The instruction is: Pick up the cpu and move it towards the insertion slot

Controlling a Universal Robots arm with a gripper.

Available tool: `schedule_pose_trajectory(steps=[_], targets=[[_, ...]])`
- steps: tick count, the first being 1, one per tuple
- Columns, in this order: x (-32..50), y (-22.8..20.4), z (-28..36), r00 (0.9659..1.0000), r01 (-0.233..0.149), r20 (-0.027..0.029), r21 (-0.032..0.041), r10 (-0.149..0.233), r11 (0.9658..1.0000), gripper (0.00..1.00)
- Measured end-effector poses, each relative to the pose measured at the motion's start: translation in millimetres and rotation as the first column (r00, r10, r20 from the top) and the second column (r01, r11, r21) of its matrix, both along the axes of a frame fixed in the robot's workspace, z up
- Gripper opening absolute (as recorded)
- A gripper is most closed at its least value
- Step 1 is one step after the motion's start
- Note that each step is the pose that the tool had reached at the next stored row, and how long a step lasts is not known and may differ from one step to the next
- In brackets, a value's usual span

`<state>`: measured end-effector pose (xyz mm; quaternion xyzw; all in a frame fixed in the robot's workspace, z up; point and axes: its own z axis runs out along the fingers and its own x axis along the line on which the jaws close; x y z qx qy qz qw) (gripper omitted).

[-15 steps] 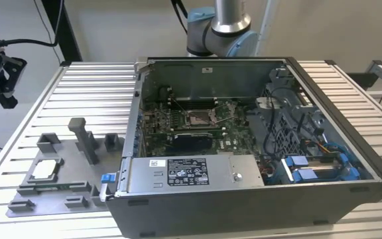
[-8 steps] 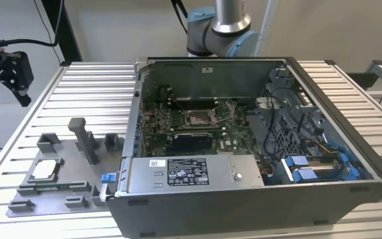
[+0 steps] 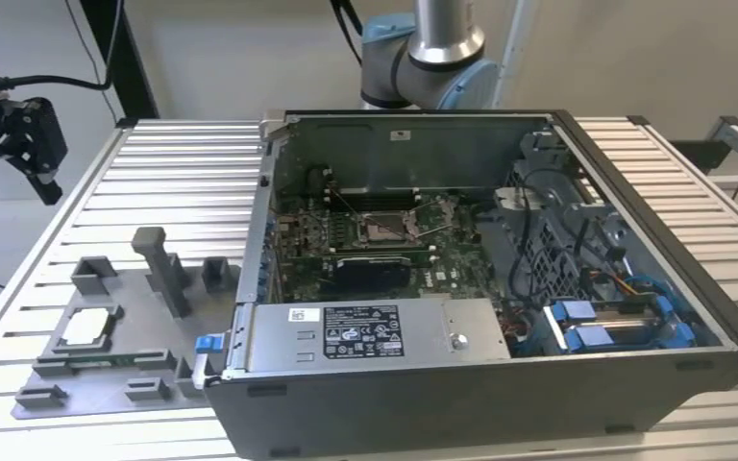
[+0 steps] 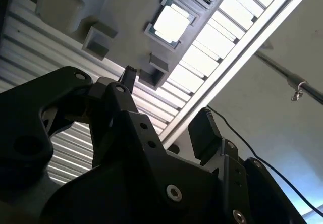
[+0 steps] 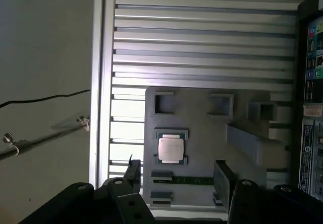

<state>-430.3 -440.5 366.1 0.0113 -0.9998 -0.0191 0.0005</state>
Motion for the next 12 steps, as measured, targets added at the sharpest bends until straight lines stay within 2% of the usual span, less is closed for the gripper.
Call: schedule_pose_trajectory(steps=[9,12], targets=[[0.0,0.3,-9.2,1.0000,0.000,0.0001,-0.0005,0.000,1.0000,1.00],[0.0,0.3,-9.3,1.0000,0.000,-0.0001,-0.0006,0.000,1.0000,1.00]])
